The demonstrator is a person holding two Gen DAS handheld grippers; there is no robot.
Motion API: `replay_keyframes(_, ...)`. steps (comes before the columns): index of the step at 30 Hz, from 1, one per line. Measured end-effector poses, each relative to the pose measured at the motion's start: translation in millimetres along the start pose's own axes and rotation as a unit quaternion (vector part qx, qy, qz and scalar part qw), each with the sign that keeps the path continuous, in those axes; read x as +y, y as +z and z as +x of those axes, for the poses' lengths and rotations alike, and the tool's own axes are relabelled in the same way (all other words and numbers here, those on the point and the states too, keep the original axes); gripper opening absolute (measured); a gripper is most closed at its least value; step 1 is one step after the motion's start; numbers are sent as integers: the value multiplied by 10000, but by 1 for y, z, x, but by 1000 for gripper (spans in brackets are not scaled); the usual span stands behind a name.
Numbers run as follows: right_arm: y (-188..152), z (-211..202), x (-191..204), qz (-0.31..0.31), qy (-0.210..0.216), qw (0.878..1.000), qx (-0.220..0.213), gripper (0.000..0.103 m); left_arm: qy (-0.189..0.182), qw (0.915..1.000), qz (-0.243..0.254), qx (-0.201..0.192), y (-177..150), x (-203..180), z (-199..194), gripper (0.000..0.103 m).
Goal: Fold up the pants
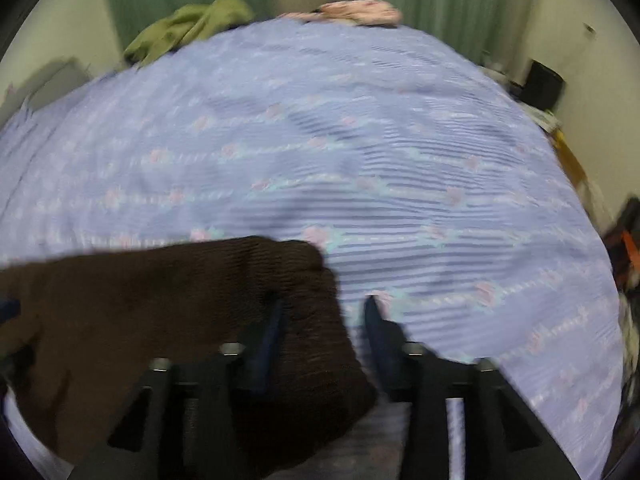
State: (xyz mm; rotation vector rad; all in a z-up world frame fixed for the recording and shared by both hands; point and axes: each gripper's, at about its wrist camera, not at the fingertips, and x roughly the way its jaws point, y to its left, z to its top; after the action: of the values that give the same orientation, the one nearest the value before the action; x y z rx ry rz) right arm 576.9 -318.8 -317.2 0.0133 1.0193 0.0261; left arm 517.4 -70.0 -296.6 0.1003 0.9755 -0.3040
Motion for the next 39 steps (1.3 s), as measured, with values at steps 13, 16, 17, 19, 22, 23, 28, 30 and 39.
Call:
replay_keyframes(13,-61,-15,-30,2216,478,9734,-345,80,90,9988,377,-300,0,-18,-20,69)
replay_keyframes(16,-66,4,-39,2703,870,9586,-221,80,123,9987,402,-302,-1,-18,-18,69)
replay_keyframes(17,-66,10,-40,2762,931,9564,-170,79,123,9988,386,-285,-1,-18,-17,69)
replay_keyframes(19,-64,18,-39,2717,959,9575,-122,76,126,9990,346,-253,-3,-17,-15,69)
replay_keyframes(22,-57,25,-32,2514,900,9637,2,65,140,9993,277,-203,-6,-12,-11,69)
replay_keyframes(23,-56,25,-31,2481,959,9640,18,52,127,9994,245,-190,-6,-10,-10,69)
replay_keyframes(28,-46,7,-25,2386,862,9673,-27,42,11,9998,80,-181,-9,2,-12,69)
replay_keyframes(30,-41,-15,-15,2242,615,9723,-254,42,-38,9998,30,-181,-11,8,-15,66)
replay_keyframes(39,-24,-90,20,1612,75,9829,-887,42,-487,9969,-327,526,-23,26,19,14)
